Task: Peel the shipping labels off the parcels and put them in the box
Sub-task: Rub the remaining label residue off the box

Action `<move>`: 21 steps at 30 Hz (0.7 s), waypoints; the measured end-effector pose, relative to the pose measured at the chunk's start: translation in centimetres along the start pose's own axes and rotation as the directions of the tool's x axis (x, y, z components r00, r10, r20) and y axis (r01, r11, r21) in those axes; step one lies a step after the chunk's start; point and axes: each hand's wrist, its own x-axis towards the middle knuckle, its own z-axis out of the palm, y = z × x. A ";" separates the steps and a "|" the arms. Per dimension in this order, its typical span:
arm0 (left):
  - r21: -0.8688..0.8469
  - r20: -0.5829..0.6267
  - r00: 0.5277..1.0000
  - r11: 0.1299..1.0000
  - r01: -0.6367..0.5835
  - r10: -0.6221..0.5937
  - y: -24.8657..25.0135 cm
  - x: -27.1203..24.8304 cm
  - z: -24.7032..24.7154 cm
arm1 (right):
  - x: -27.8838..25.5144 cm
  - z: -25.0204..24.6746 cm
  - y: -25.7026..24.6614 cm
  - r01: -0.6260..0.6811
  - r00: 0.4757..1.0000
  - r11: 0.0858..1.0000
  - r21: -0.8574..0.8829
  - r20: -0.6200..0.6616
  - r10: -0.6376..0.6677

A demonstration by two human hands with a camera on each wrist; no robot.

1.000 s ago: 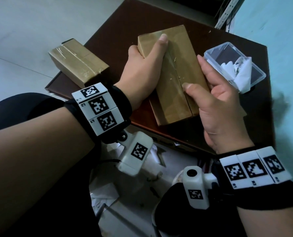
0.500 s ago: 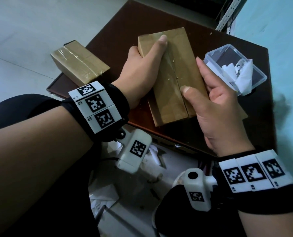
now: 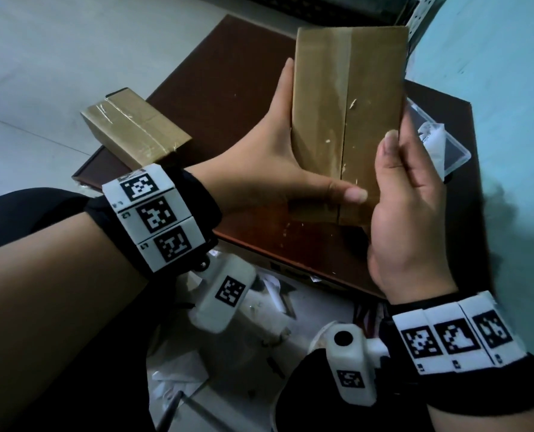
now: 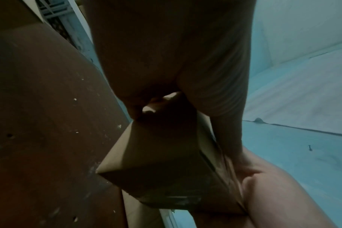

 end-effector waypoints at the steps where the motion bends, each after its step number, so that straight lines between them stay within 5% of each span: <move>1: -0.070 -0.037 0.999 0.997 -0.028 0.025 0.3 -0.1 0.2 | 0.0 0.0 -0.1 0.015 1.000 1.000 0.014 0.024 -0.015; 6: -0.315 -0.270 0.959 0.949 -0.003 -0.086 1.0 -0.2 1.0 | -0.5 0.7 0.0 0.101 0.985 0.994 -0.041 0.146 -0.094; 11: -0.102 0.000 1.000 0.995 -0.011 0.011 0.8 -0.6 0.1 | 0.0 -0.4 -0.5 0.093 0.994 0.996 -0.005 0.061 -0.093; 16: -0.195 -0.131 0.991 0.981 -0.021 -0.005 1.6 -1.0 1.1 | -0.1 -0.2 -0.3 0.084 0.987 0.995 0.046 0.131 -0.089; 21: 0.042 0.092 0.996 0.999 -0.008 0.004 1.1 -1.0 -0.6 | 0.0 -0.2 -0.6 0.071 0.994 0.997 0.040 0.075 -0.074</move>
